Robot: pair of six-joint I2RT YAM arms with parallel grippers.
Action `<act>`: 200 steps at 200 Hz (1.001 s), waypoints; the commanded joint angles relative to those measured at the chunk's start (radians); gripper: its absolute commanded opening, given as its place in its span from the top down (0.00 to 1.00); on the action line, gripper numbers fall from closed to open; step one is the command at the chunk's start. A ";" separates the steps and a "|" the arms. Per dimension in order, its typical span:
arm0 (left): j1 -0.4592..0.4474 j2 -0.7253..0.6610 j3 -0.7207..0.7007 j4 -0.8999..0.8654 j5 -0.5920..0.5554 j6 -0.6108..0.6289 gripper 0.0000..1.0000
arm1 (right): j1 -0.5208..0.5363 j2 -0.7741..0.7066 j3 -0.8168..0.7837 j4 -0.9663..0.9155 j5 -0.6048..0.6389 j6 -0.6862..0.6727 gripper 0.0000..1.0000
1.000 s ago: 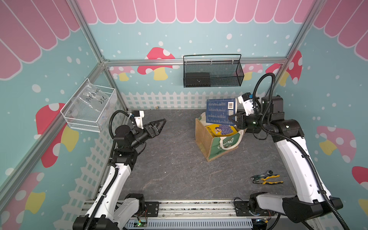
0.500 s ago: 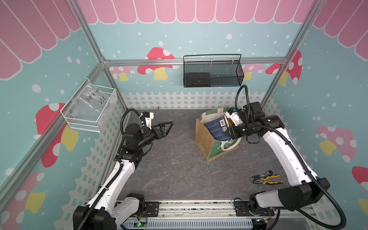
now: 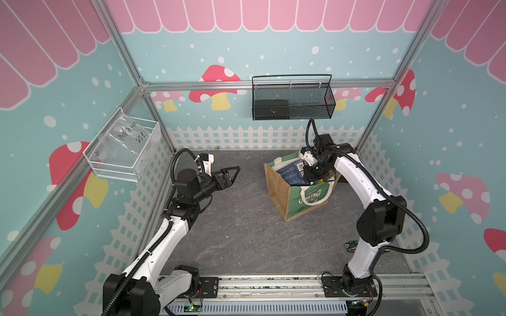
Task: Put the books into the canvas bag
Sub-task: Place the book in the canvas bag.
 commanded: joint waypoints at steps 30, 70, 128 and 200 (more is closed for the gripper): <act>-0.027 0.038 0.002 0.044 -0.024 0.015 0.01 | -0.020 -0.047 -0.008 -0.048 0.332 0.007 0.72; -0.073 0.089 0.045 0.035 -0.041 0.027 0.01 | -0.020 -0.081 0.038 -0.051 0.517 0.037 0.43; -0.107 0.147 0.097 0.006 -0.041 0.042 0.01 | -0.074 -0.186 0.091 0.035 0.570 0.030 0.21; -0.138 0.178 0.123 -0.025 -0.037 0.048 0.01 | -0.327 -0.181 -0.042 0.245 0.418 0.049 0.17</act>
